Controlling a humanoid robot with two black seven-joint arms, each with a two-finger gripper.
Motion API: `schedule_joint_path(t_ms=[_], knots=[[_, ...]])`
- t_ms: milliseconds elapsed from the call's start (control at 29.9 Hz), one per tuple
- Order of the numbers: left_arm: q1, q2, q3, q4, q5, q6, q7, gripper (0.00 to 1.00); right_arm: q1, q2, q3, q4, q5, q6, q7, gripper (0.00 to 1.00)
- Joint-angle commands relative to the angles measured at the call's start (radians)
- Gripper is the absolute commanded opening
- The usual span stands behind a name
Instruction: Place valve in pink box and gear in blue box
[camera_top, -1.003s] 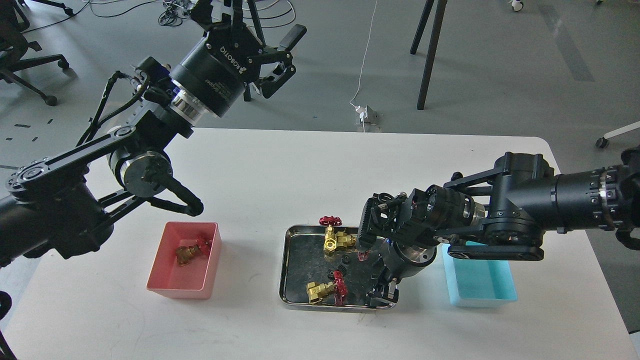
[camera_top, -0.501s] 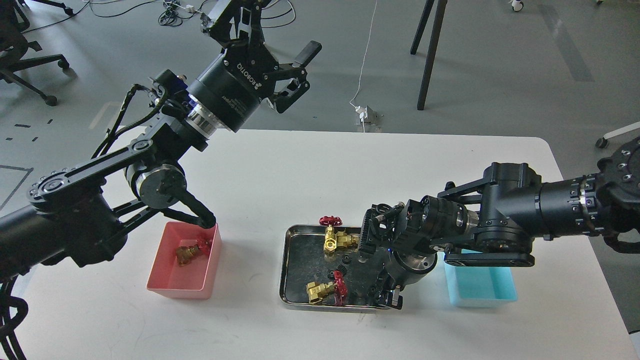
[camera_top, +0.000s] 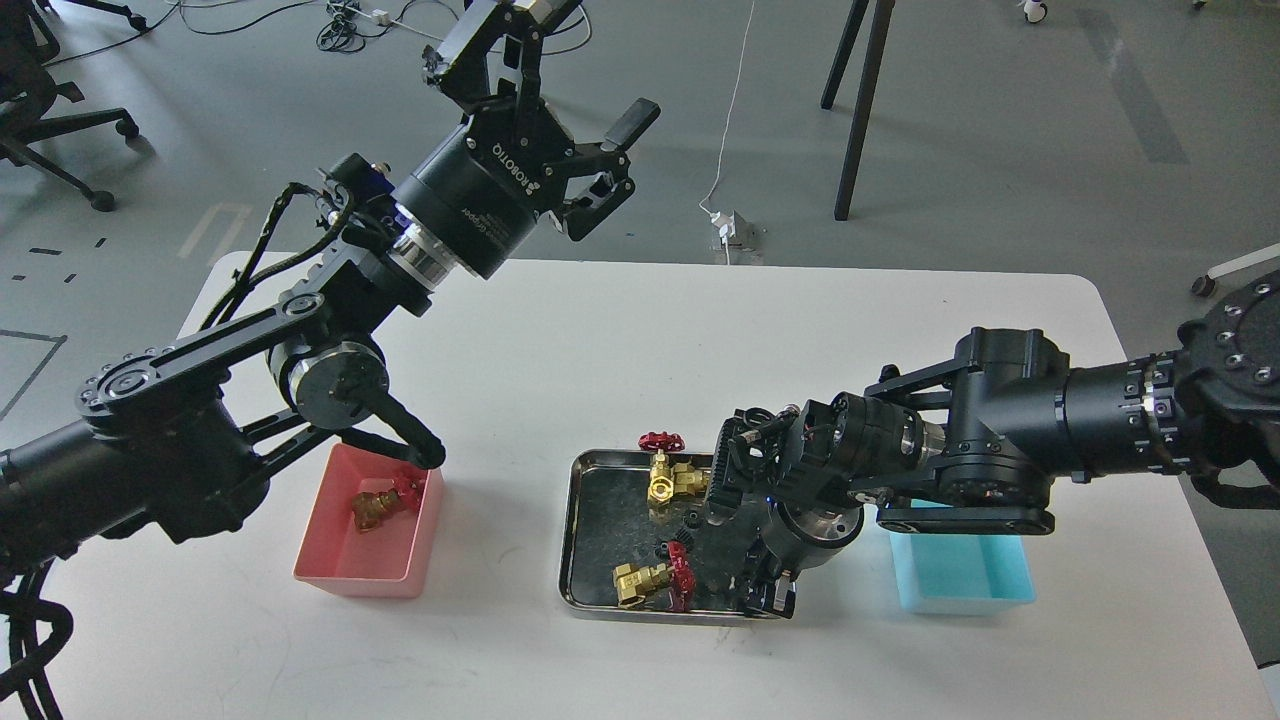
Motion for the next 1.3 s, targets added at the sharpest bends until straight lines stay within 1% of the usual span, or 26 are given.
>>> schedule_joint_path(t_ms=[0,100,167,267,702,1036,1136,1270], knots=[[0.0,0.001,0.0,0.0,0.0,-0.001,0.0,0.99,-0.004,0.012,0.0,-0.001,0.001,0.0,-0.001,0.46],[0.0,0.001,0.0,0.0,0.0,-0.001,0.0,0.99,-0.007,0.015,0.0,-0.001,0.001,0.0,-0.001,0.46],[0.0,0.001,0.0,0.0,0.0,-0.001,0.0,0.99,-0.008,0.015,-0.001,-0.004,0.001,0.0,-0.001,0.42],[0.002,0.001,0.0,0.001,0.0,-0.001,0.0,0.99,-0.008,0.015,-0.001,-0.012,0.001,0.0,-0.001,0.4],[0.008,-0.001,0.0,0.001,0.0,-0.001,0.0,0.99,-0.017,0.028,-0.001,-0.026,0.0,0.0,-0.004,0.37],[0.013,-0.01,0.0,0.001,0.001,-0.001,0.0,0.99,-0.025,0.028,-0.003,-0.044,0.0,0.0,-0.003,0.33],[0.014,-0.011,-0.001,0.001,0.0,-0.001,0.0,0.99,-0.025,0.03,-0.003,-0.044,0.0,0.0,-0.003,0.3],[0.014,-0.011,0.0,0.003,0.001,-0.001,0.0,0.99,-0.025,0.028,-0.003,-0.044,0.001,0.0,-0.003,0.22]])
